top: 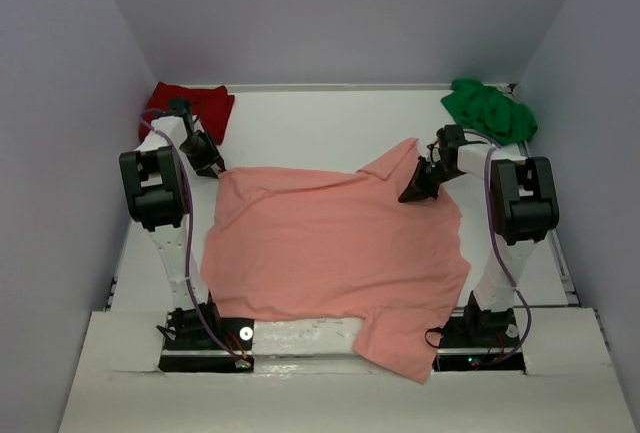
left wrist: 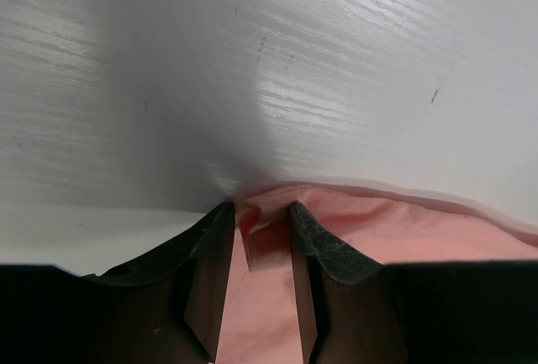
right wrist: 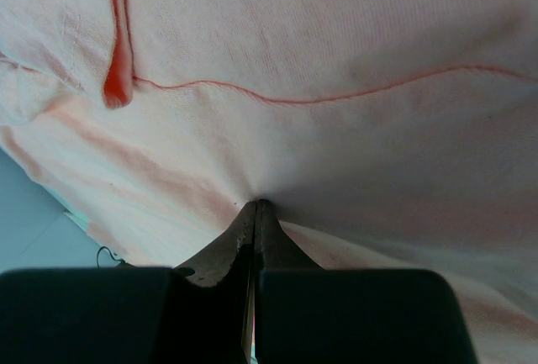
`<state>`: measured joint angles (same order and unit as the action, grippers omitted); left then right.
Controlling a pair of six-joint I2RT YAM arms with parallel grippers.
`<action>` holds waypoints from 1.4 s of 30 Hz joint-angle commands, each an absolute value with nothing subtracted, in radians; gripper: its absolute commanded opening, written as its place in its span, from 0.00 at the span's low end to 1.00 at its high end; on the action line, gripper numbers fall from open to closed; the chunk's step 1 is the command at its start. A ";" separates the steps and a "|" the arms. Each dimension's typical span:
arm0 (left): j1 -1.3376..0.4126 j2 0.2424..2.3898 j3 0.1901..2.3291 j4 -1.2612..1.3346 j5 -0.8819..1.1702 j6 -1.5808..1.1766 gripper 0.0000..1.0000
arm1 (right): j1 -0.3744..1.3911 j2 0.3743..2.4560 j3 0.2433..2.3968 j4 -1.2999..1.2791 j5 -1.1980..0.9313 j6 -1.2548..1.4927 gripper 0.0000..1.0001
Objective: Fold and stack the t-shirts
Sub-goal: Flatten out the tshirt
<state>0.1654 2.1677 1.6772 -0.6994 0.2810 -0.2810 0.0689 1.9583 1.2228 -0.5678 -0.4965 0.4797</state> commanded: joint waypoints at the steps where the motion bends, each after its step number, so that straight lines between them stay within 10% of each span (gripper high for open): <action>1: 0.170 2.094 1.692 -0.710 0.259 -0.276 0.46 | 0.086 1.988 1.227 -0.583 -0.423 0.471 0.00; 42: 0.097 1.922 1.336 -0.543 0.562 -0.302 0.46 | 0.086 2.019 1.246 -0.584 -0.439 0.459 0.00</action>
<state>0.0971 1.9099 1.3487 -0.5510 0.5484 -0.2970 0.0689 1.9781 1.2427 -0.5758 -0.5106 0.4789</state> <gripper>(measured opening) 0.468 0.010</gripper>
